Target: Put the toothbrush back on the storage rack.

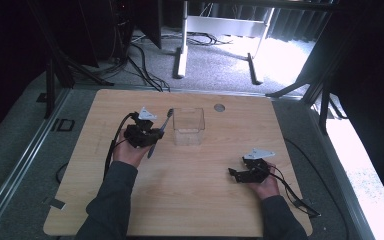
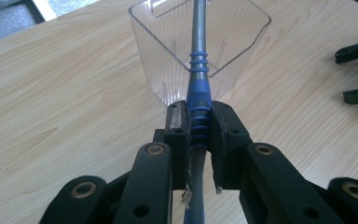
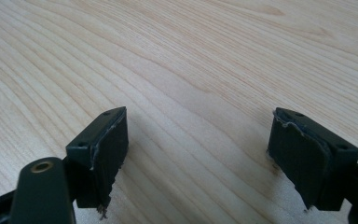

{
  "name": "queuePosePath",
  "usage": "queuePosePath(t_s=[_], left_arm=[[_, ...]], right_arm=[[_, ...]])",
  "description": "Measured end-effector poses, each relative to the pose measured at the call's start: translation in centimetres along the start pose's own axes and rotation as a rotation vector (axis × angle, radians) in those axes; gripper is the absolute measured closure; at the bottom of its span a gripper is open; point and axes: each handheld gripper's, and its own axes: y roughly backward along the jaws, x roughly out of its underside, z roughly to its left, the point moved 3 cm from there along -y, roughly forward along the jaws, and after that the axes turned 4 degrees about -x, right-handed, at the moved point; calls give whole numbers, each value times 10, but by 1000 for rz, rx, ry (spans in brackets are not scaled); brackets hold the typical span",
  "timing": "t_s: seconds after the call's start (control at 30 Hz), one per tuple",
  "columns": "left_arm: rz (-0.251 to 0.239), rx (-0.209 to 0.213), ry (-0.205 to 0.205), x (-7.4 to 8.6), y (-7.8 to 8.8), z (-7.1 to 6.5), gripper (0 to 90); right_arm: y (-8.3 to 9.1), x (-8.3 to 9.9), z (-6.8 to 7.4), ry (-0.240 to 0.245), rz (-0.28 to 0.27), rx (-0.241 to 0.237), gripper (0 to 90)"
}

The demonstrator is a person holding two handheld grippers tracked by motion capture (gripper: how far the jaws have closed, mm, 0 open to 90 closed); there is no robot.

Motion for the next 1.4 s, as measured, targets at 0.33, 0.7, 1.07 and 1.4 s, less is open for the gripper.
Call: queuePosePath(t_s=[0.33,0.7,1.07,1.4], left_arm=[[-28,4,20,-2,0,0,788],[-68,15,34,-5,-2,-3,788],[-127,2,53,-8,2,1,788],[-153,16,63,-10,1,1,788]], right_arm=[[0,0,0,1,0,0,196],[0,0,0,0,0,0,196],[0,0,0,0,0,0,196],[0,0,0,0,0,0,196]])
